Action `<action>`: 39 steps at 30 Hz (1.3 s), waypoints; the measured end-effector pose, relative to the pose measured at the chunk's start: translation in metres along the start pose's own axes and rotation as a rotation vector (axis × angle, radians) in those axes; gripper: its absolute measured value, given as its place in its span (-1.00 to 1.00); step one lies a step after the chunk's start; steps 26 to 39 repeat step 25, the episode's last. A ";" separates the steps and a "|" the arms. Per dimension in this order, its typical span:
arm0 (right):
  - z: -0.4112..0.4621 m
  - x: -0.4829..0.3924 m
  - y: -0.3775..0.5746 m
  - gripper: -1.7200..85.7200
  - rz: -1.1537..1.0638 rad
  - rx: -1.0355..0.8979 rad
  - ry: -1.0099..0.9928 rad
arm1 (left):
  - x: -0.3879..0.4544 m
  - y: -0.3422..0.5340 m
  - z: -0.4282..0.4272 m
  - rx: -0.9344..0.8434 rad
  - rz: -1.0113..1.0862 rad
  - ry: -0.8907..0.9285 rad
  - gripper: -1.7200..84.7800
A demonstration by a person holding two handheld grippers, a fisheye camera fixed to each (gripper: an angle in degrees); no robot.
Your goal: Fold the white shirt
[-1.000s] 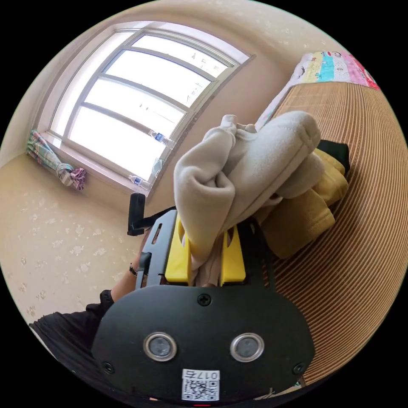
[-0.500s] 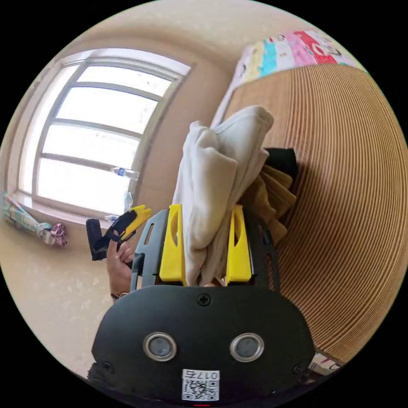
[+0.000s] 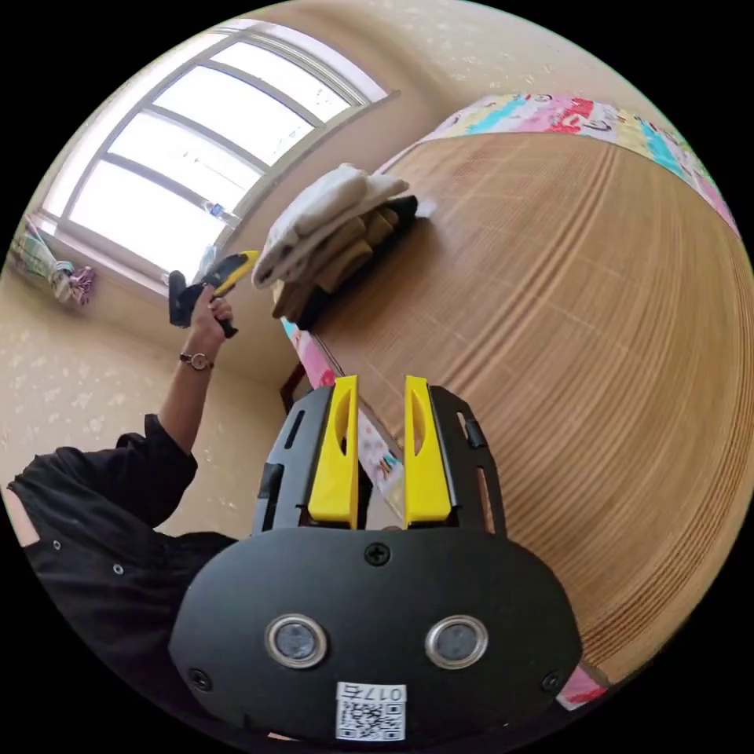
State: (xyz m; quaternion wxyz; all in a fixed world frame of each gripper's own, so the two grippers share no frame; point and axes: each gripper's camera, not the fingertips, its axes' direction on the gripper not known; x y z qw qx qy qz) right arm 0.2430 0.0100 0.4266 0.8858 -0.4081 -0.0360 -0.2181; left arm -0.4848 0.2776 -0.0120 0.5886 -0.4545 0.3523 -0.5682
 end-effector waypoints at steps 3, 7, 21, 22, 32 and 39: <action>-0.050 0.030 0.094 -0.76 0.101 -0.055 0.118 | 0.020 0.094 -0.011 0.098 0.060 0.061 -0.96; -0.152 0.049 0.205 -0.76 0.321 -0.018 0.349 | 0.097 0.210 0.038 -0.089 0.329 -0.290 -0.98; -0.422 0.028 0.406 -0.73 0.725 0.652 1.104 | 0.265 0.294 0.150 -0.442 0.779 0.170 -0.98; -0.425 0.043 0.414 -0.72 0.754 0.595 1.062 | 0.267 0.300 0.156 -0.470 0.764 0.215 -0.98; -0.424 0.068 0.430 -0.74 0.734 0.501 0.907 | 0.265 0.318 0.171 -0.530 0.727 0.282 -0.98; -0.424 0.068 0.430 -0.74 0.734 0.501 0.907 | 0.265 0.318 0.171 -0.530 0.727 0.282 -0.98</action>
